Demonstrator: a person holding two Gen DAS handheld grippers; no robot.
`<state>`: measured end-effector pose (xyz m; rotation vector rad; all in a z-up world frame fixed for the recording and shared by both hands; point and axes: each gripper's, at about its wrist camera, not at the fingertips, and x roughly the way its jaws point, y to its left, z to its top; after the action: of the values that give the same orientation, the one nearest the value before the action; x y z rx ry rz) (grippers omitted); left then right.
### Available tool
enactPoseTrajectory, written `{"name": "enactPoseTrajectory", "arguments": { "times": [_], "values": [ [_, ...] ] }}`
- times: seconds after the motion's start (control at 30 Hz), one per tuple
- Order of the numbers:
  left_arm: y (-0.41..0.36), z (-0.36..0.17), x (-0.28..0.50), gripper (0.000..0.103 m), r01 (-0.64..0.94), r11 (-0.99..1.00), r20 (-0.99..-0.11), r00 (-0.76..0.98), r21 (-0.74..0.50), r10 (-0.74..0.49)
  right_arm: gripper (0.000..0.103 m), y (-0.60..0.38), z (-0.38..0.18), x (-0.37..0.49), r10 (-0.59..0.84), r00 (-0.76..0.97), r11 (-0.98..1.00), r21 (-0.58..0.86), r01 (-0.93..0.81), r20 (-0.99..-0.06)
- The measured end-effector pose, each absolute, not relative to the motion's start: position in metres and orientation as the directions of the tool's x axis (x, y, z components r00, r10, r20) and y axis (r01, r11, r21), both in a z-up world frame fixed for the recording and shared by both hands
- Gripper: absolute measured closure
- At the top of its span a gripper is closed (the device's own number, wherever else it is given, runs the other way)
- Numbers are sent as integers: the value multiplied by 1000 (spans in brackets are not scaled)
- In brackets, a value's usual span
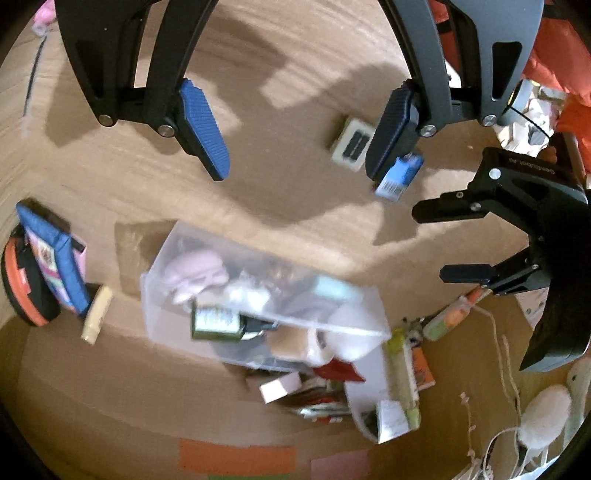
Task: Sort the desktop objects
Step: 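Grasp the blue Max card box with the left tool while the right tool grasps the dotted white tile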
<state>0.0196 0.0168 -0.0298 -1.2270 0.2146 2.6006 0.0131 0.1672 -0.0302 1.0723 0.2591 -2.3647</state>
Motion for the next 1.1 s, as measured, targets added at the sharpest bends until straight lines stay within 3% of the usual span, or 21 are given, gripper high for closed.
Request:
{"name": "enactPoseTrajectory", "arguments": {
  "times": [0.2,0.37,0.43,0.5,0.77,1.03,1.1],
  "values": [
    [27,-43,39,15,-349,-936,-785,-592,42,186,32,151,-41,27,-412,-510,-795,24,606,-755],
    [33,-52,37,15,-361,-932,-802,-567,35,189,46,140,-53,20,-410,-467,-779,34,626,-784],
    [34,-53,34,15,-358,-933,-803,-563,25,195,59,139,-58,16,-408,-449,-778,45,627,-795],
    [35,-53,32,15,-362,-932,-804,-561,22,199,64,137,-61,13,-405,-437,-778,51,627,-803],
    [41,-55,21,15,-375,-927,-804,-559,27,203,68,140,-62,9,-388,-471,-793,26,609,-792],
    [43,-56,19,52,-390,-921,-796,-559,6,232,68,162,-50,-8,-390,-501,-836,68,545,-773],
    [40,-56,22,53,-377,-926,-792,-568,9,224,68,165,-47,-12,-394,-507,-840,76,538,-767]
  ]
}}
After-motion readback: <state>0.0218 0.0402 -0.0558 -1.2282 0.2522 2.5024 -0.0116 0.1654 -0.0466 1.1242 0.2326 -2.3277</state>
